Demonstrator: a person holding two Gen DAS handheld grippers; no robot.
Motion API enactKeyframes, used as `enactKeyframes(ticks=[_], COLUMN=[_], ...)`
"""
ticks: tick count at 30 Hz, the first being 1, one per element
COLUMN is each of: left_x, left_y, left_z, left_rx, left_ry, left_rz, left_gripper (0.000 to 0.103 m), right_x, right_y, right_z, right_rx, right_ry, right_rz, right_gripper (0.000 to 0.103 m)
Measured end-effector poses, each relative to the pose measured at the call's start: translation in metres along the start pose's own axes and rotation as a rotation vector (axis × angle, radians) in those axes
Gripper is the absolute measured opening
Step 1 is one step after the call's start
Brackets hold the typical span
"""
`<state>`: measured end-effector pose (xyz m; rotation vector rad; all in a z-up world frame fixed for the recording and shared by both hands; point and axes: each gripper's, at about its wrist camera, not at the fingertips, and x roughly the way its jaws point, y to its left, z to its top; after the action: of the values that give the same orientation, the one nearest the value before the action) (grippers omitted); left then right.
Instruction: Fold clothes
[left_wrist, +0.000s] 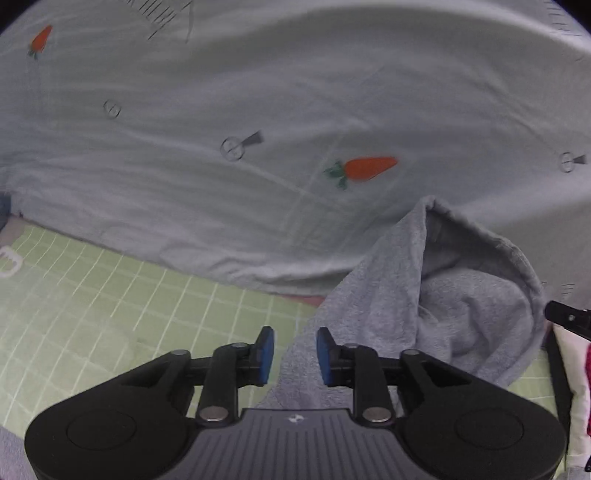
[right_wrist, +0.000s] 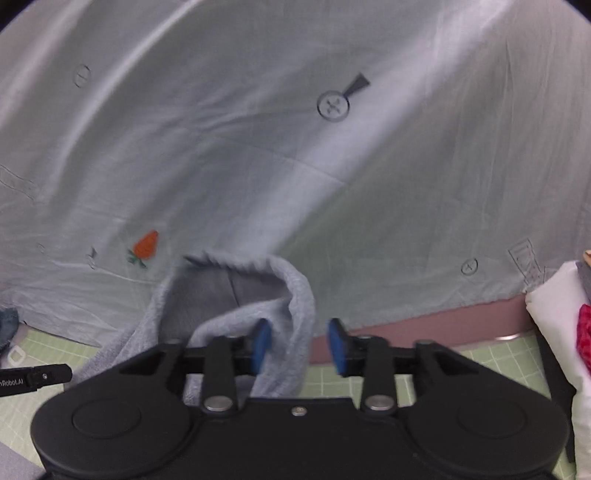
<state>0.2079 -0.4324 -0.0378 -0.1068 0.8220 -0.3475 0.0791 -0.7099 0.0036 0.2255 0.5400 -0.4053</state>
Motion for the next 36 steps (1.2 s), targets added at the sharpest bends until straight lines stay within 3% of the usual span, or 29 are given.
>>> enactKeyframes(ticks=[1, 3, 5, 11, 17, 23, 30, 36], left_x=[0.000, -0.006, -0.016, -0.078, -0.146, -0.182, -0.184, -0.162], left_y=[0.011, 0.037, 0.064, 0.148, 0.210, 0.256, 0.311, 0.362], left_z=[-0.009, -0.031, -0.057, -0.140, -0.183, -0.196, -0.186, -0.164], left_rx=[-0.033, -0.083, -0.107, -0.192, -0.323, -0.338, -0.291, -0.247], left_ry=[0.013, 0.043, 0.077, 0.146, 0.129, 0.123, 0.162, 0.200], left_rz=[0.006, 0.036, 0.094, 0.284, 0.366, 0.398, 0.367, 0.330], left_gripper=[0.035, 0.053, 0.056, 0.063, 0.069, 0.073, 0.073, 0.073], right_x=[0.003, 0.000, -0.011, -0.060, -0.119, -0.153, -0.162, -0.168], right_y=[-0.003, -0.008, -0.010, -0.011, 0.021, 0.065, 0.119, 0.152], right_z=[-0.006, -0.027, -0.060, -0.167, -0.232, -0.265, -0.295, -0.306], right_rx=[0.019, 0.037, 0.030, 0.043, -0.067, -0.120, -0.133, -0.064], right_ry=[0.011, 0.049, 0.111, 0.354, 0.460, 0.514, 0.520, 0.474], right_rz=[-0.013, 0.002, -0.020, -0.044, -0.006, 0.011, -0.063, -0.224], right_gripper=[0.052, 0.065, 0.077, 0.078, 0.083, 0.093, 0.103, 0.103])
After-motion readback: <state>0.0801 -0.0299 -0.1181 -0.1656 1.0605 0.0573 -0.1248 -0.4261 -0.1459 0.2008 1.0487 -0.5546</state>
